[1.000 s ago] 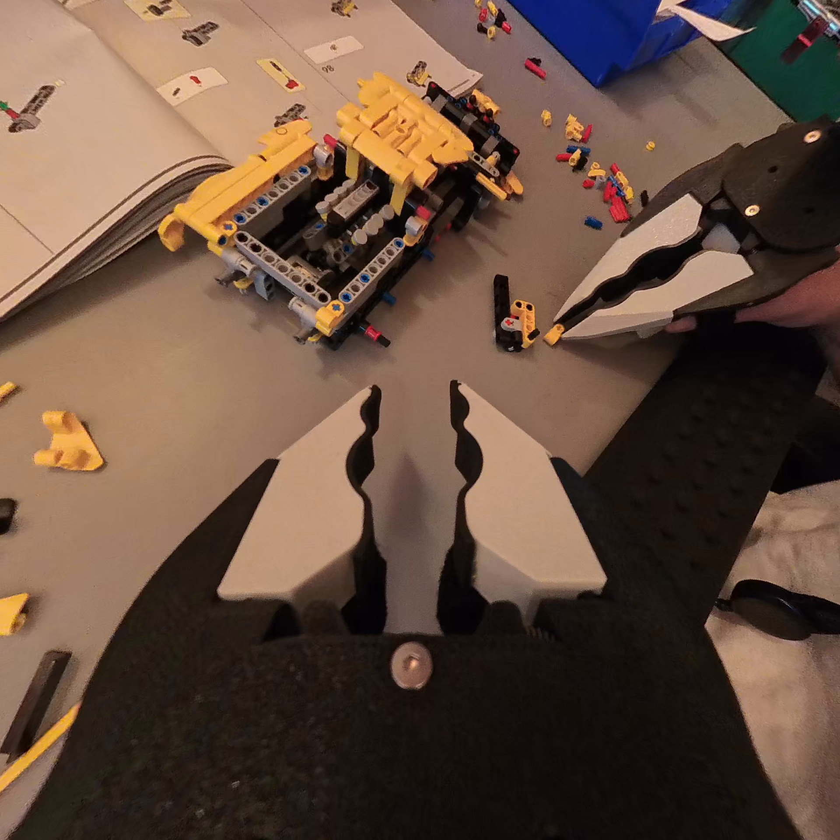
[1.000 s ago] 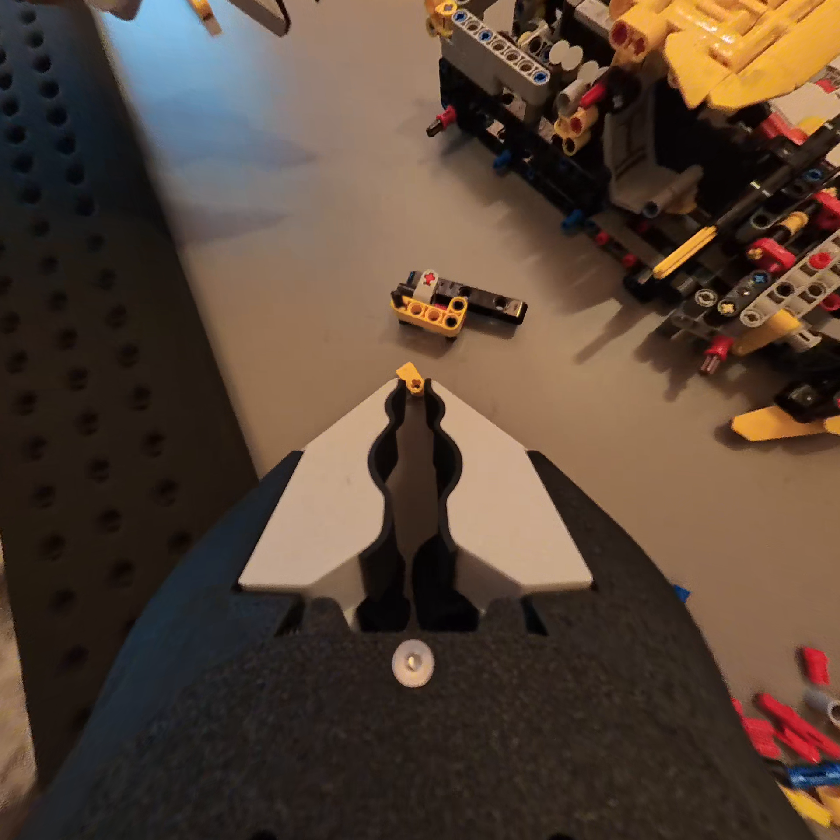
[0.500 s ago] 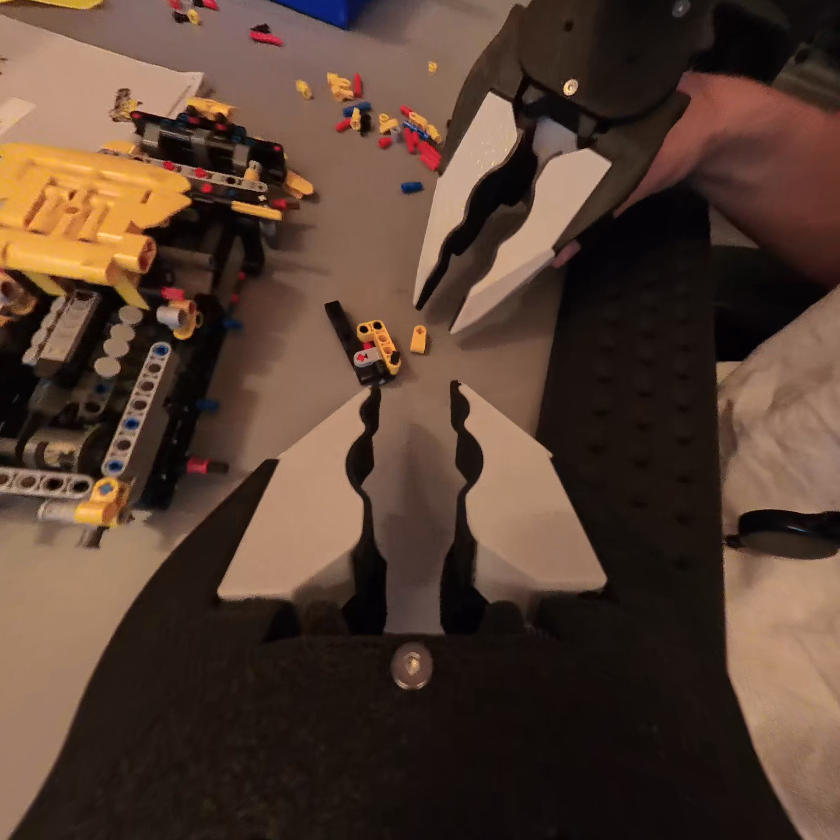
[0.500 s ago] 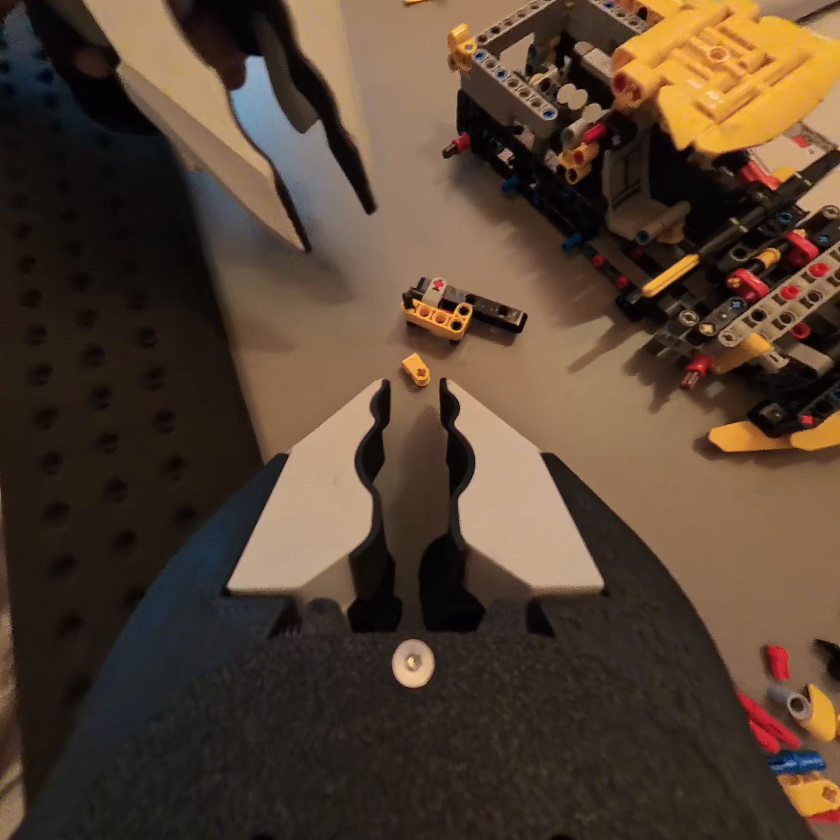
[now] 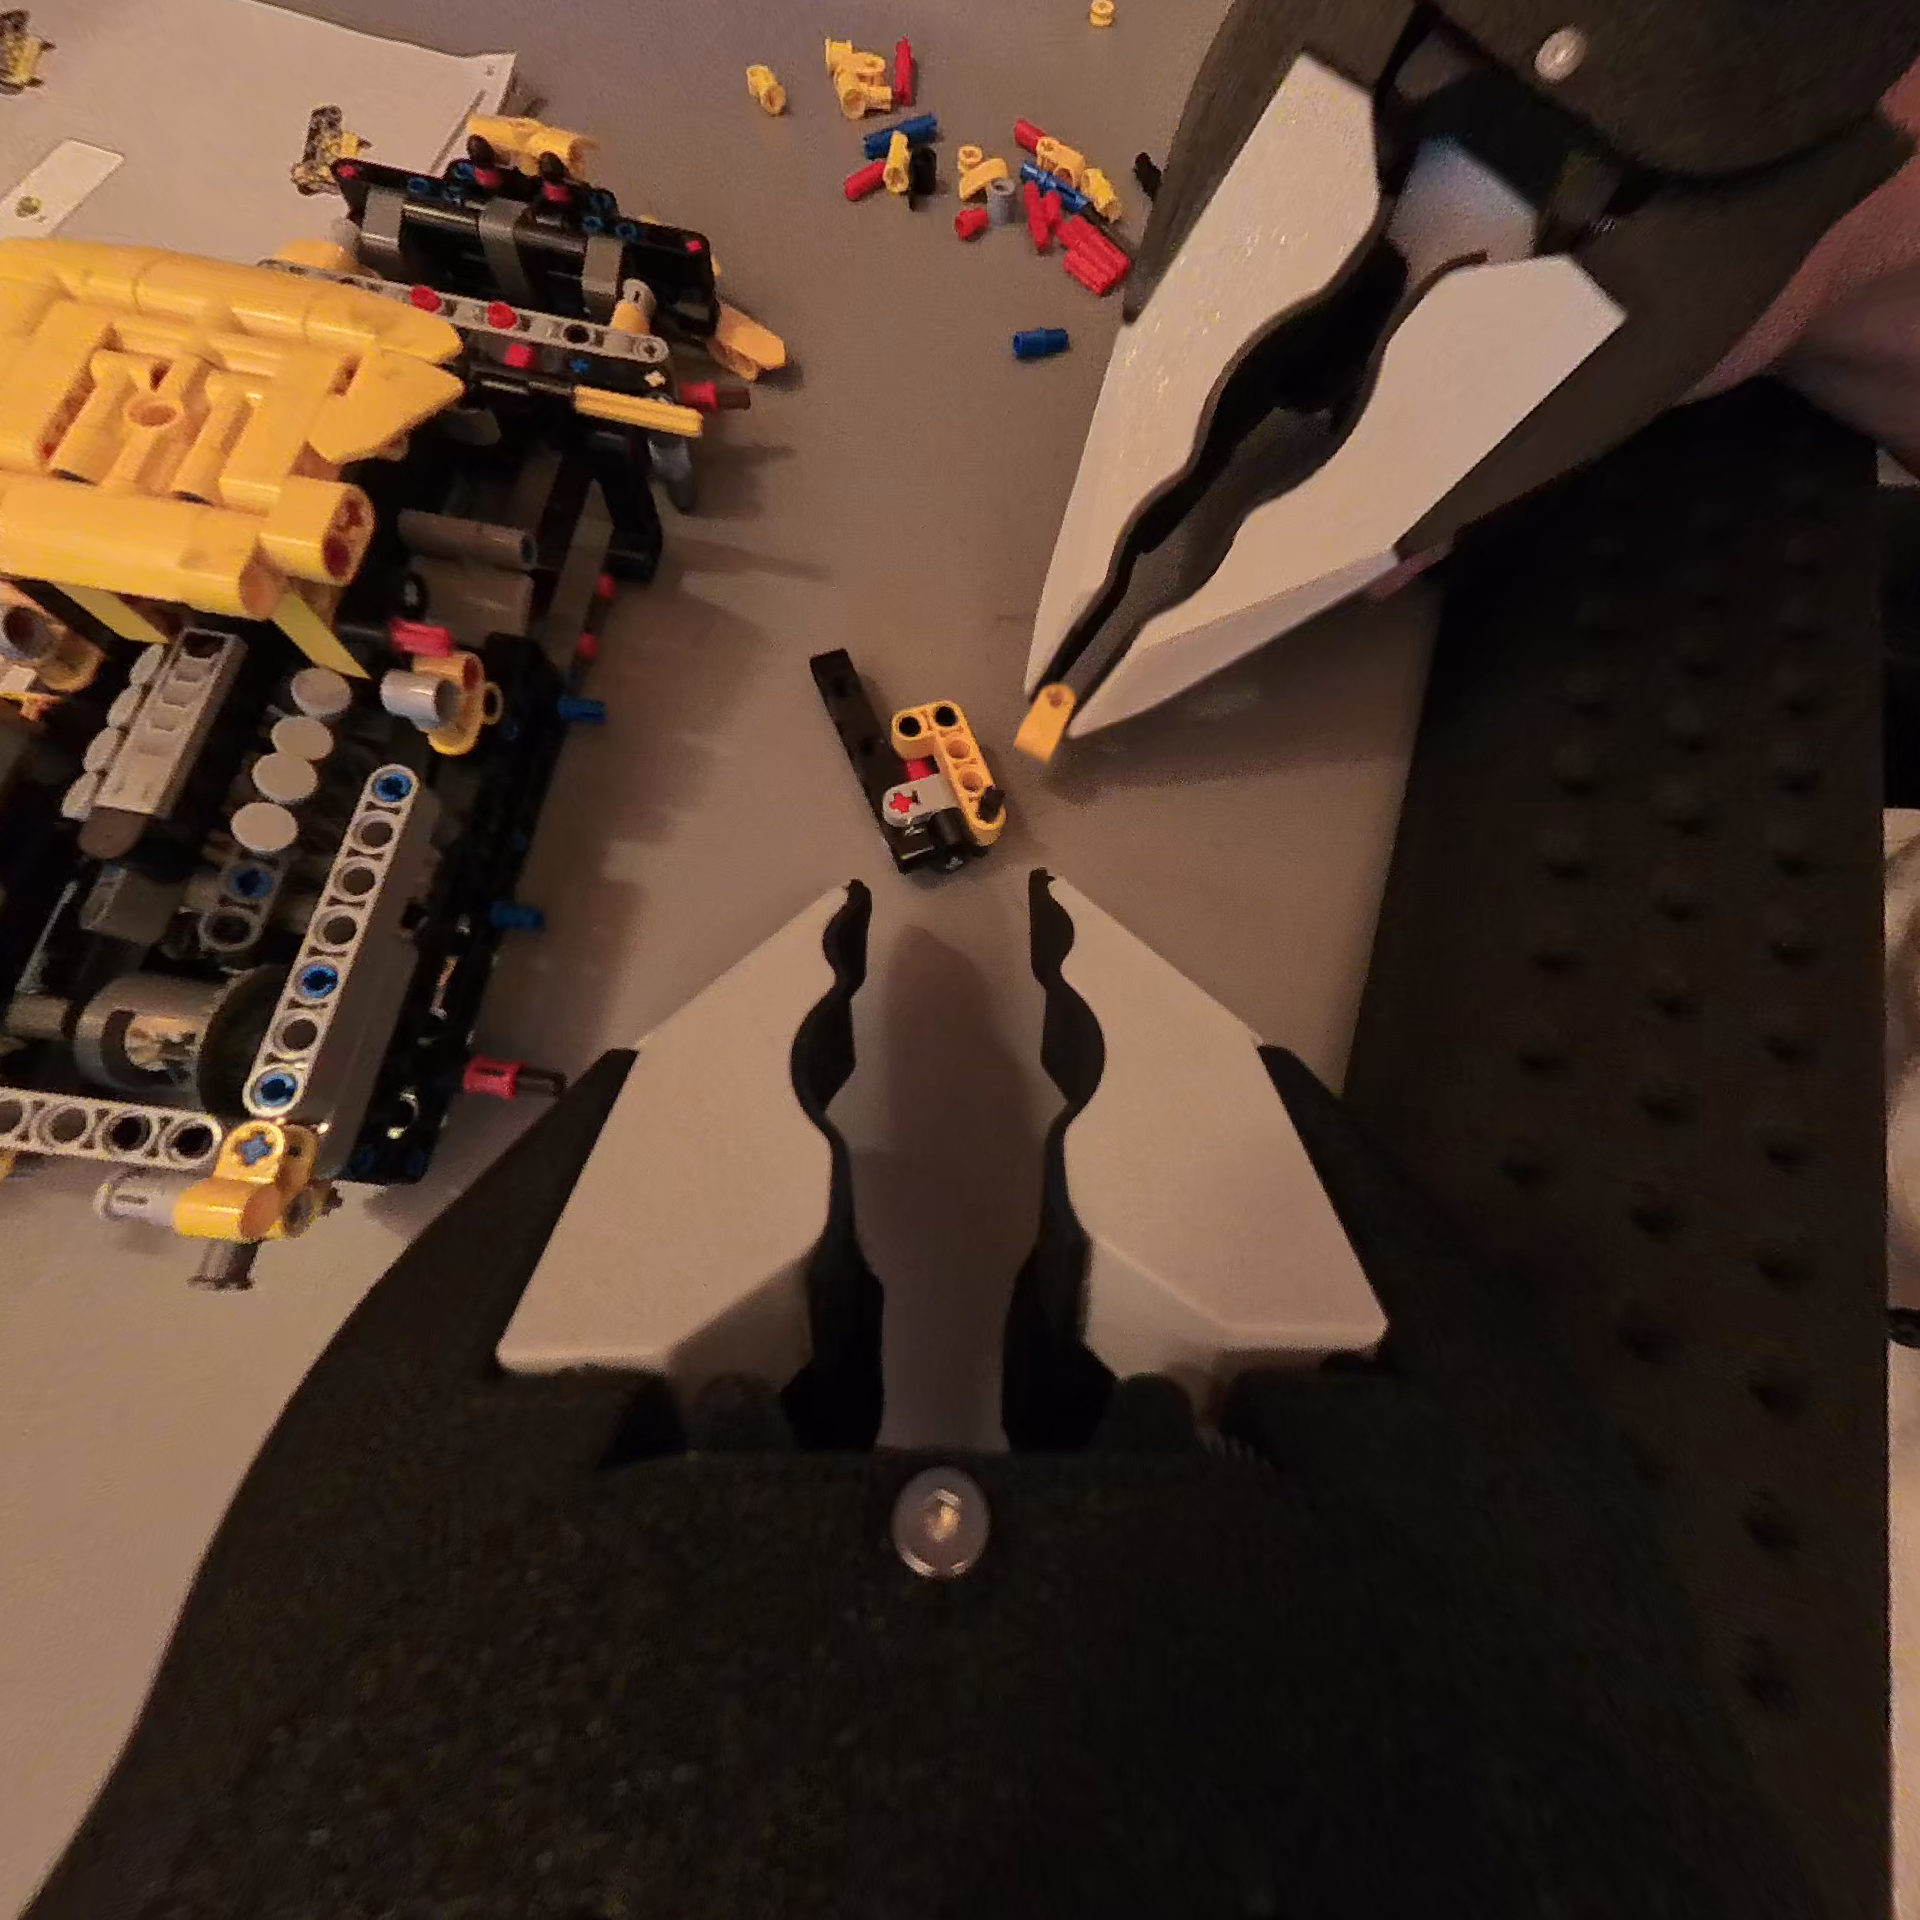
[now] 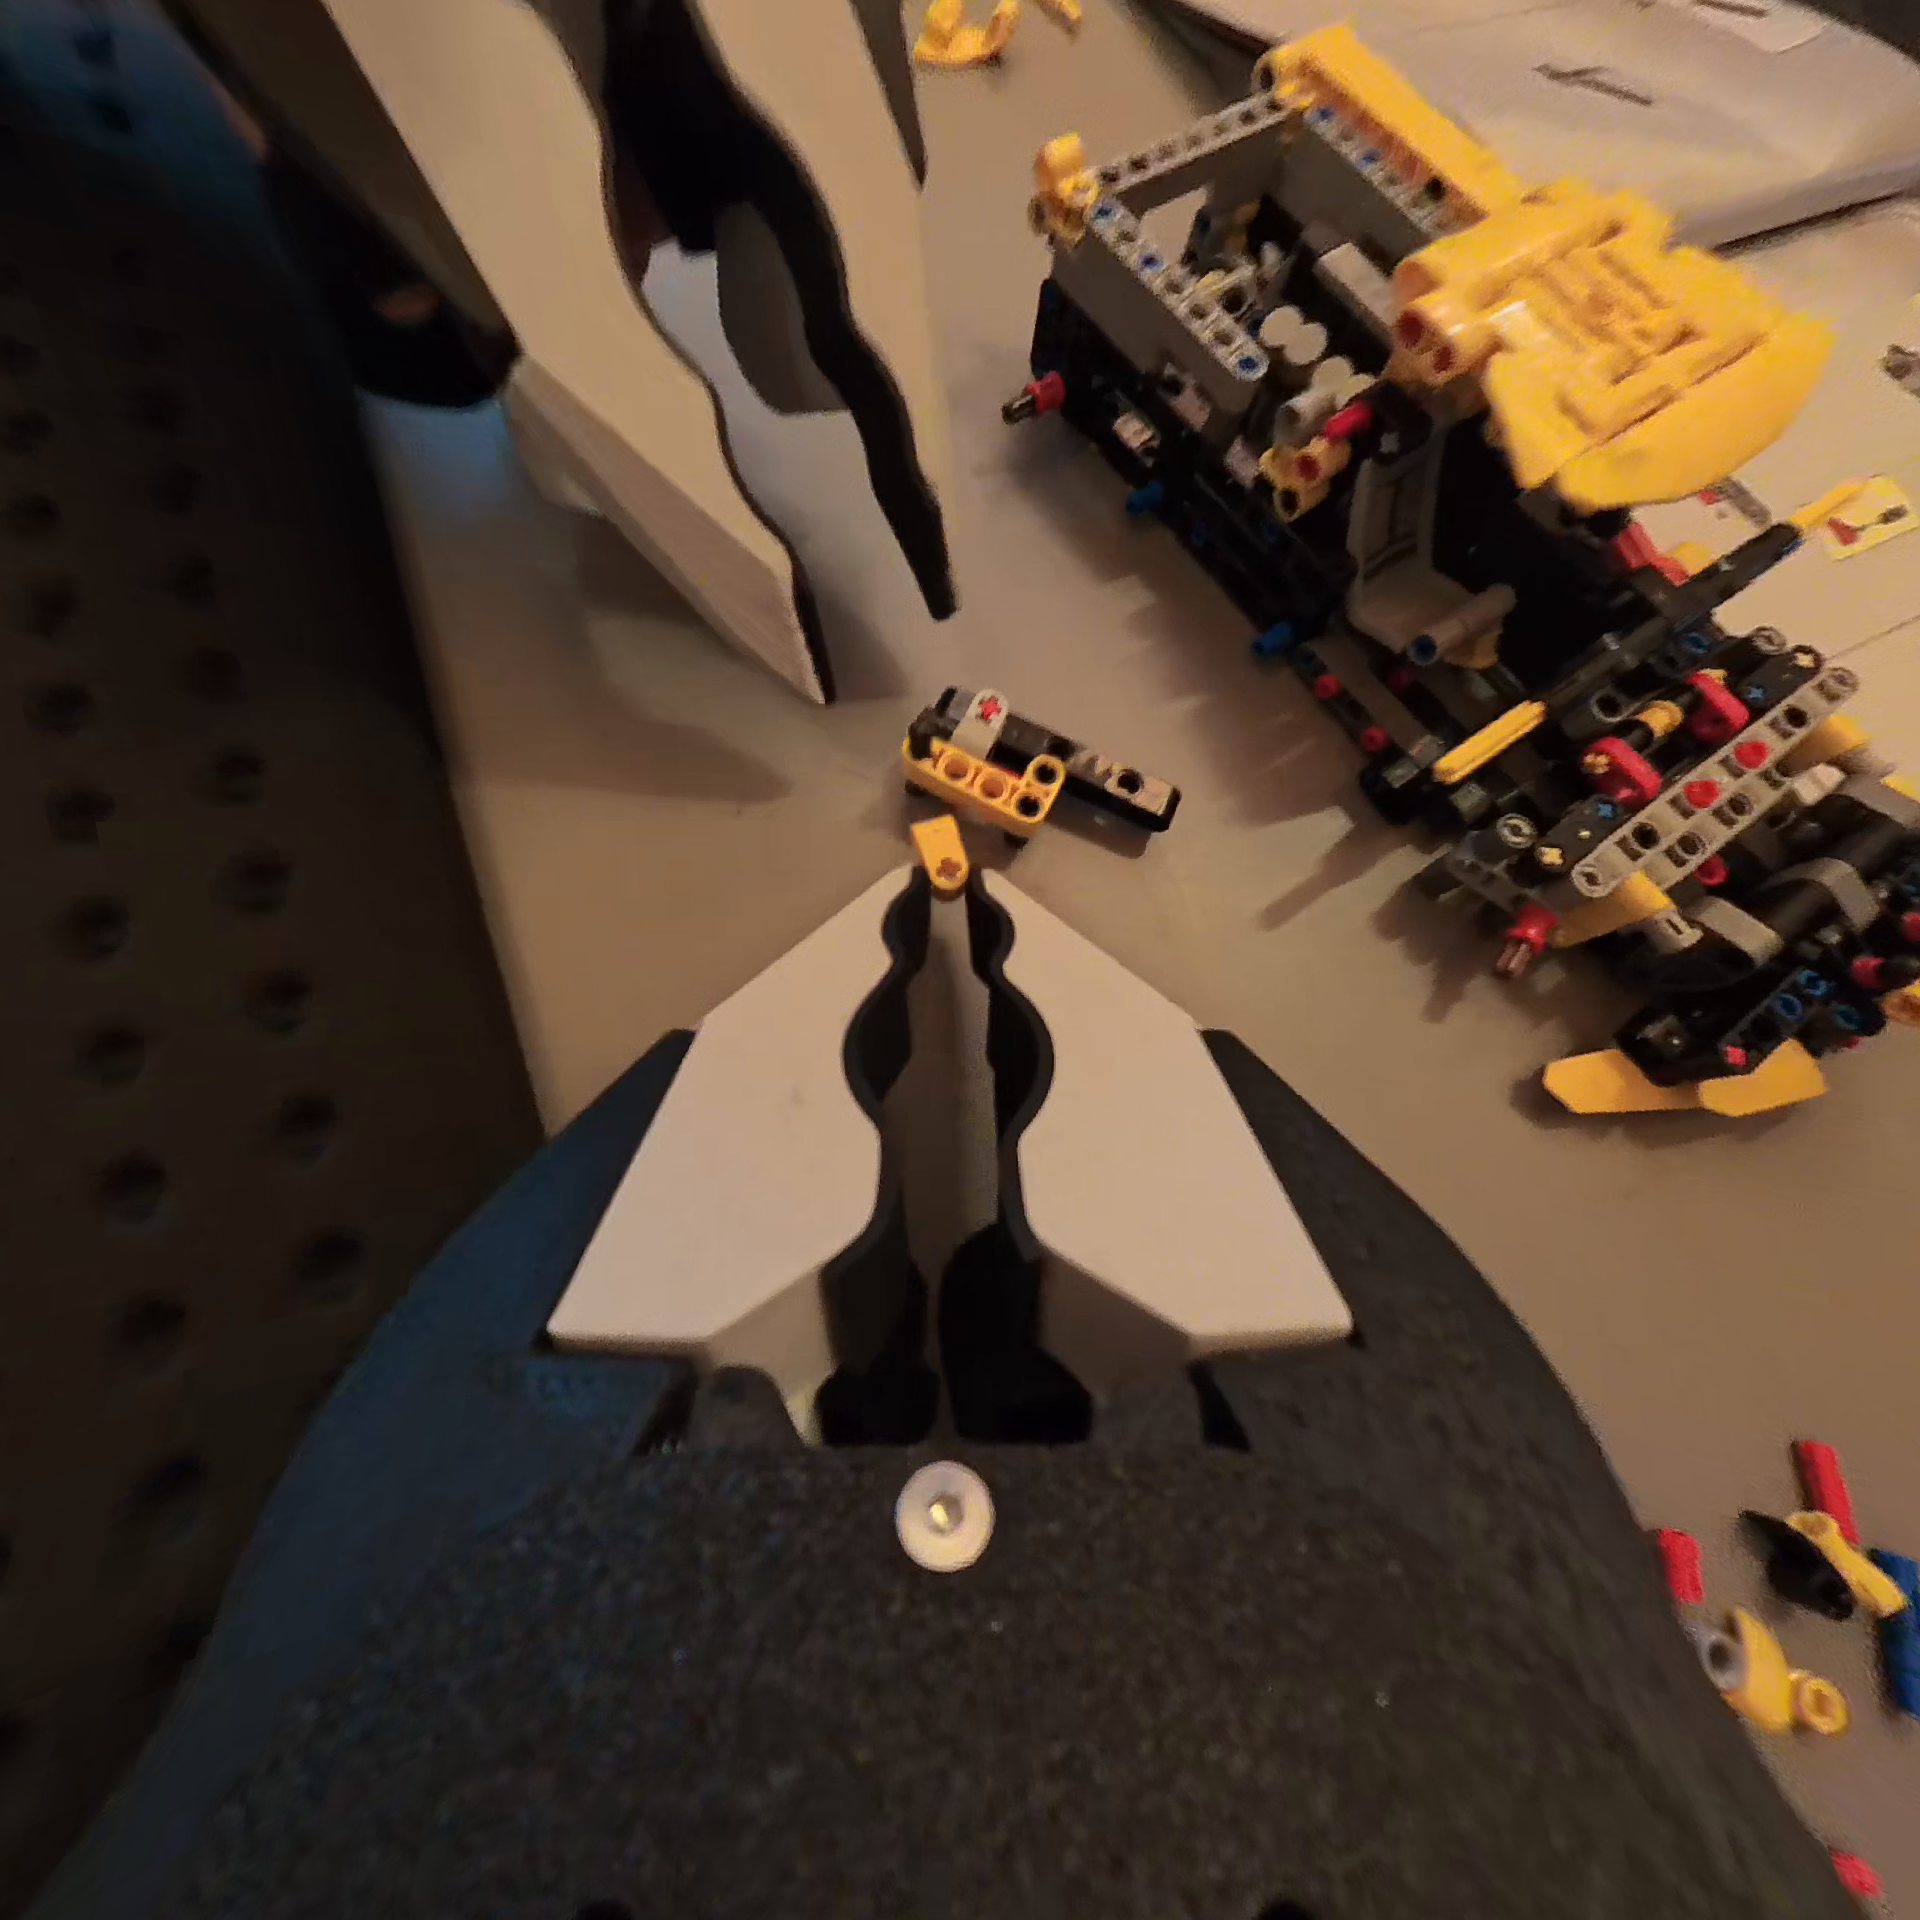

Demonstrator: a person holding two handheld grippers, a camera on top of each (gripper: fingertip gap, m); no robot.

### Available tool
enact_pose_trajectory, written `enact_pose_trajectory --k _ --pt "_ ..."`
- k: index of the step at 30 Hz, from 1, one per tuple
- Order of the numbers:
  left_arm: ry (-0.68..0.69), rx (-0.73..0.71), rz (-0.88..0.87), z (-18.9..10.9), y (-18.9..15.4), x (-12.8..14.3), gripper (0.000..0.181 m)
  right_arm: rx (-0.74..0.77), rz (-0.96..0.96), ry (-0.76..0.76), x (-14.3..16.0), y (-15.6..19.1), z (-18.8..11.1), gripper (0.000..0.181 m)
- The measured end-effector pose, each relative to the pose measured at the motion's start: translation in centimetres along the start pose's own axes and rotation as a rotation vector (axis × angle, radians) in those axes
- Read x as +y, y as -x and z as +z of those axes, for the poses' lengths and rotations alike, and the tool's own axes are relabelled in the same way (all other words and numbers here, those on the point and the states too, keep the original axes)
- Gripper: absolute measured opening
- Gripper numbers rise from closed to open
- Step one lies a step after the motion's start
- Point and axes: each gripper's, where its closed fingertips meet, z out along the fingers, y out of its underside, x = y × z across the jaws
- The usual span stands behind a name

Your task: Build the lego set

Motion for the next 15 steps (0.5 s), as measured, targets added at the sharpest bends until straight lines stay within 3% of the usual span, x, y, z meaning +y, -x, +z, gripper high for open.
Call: enact_pose_trajectory --k 4,9,11,15 --pt "-0.019 0.059 -0.025 0.0 -0.7 -0.4 0.031 0.009 0.154 -0.074 -1.7 -0.2 -0.4 0.006" --pt "-0.203 0.121 -0.083 -2.0 -0.9 -3.4 0.030 -0.036 0.230 -0.193 -4.2 1.0 -1.1 0.006" --pt "-0.226 0.115 -0.075 -2.5 -0.6 -3.6 0.018 -0.007 0.219 -0.195 -4.3 0.9 -1.0 0.006" --pt "-0.196 0.050 -0.094 -2.9 1.1 -2.8 0.018 0.102 0.329 -0.135 -3.2 -0.8 -0.3 0.006"
